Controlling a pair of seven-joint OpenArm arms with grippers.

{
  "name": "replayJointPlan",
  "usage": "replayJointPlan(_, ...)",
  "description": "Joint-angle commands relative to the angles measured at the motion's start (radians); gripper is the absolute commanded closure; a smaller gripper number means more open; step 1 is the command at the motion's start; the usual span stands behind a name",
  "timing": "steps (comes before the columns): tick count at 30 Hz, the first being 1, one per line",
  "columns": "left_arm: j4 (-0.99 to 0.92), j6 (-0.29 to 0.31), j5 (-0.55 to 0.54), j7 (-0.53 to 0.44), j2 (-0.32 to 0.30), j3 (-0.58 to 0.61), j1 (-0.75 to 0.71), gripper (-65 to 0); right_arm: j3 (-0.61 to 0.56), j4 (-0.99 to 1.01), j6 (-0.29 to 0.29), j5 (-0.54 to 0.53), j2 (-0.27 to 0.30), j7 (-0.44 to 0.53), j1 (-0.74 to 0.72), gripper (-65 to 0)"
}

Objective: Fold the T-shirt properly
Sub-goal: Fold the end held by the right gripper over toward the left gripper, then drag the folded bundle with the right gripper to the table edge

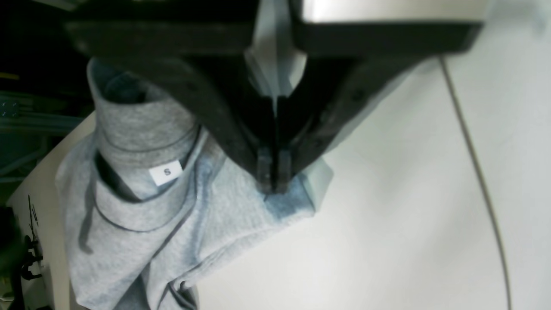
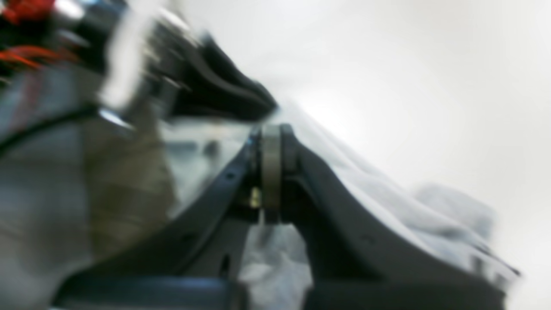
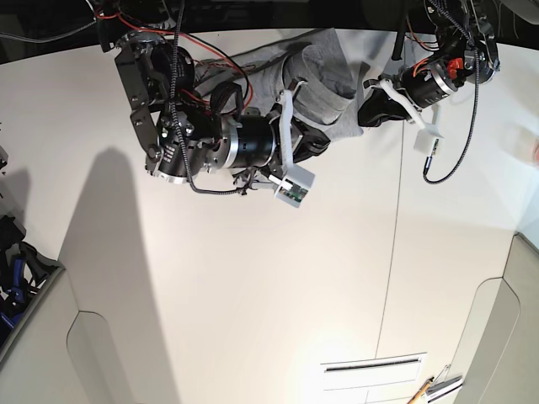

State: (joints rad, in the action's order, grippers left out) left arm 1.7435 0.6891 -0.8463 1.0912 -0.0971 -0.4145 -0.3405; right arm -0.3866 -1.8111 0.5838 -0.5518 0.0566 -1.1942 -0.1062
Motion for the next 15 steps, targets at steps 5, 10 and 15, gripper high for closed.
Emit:
replayJointPlan(5,0.015,0.006,-0.024,-0.019,-0.005,-0.003,0.003,0.0,-0.033,-0.015,0.027,0.006,0.077,0.014,-0.024,0.0)
replayJointPlan(10,0.015,0.006,-0.024,-0.030,-0.006,-0.003,0.003,0.0,-0.159,0.002,0.026,0.007,0.167,0.021,-0.024,0.0)
replayJointPlan(15,0.015,0.006,-0.023,-0.034,-0.006,-0.003,0.006,0.0,-0.238,0.093,0.026,0.048,0.178,0.084,-0.024,0.0)
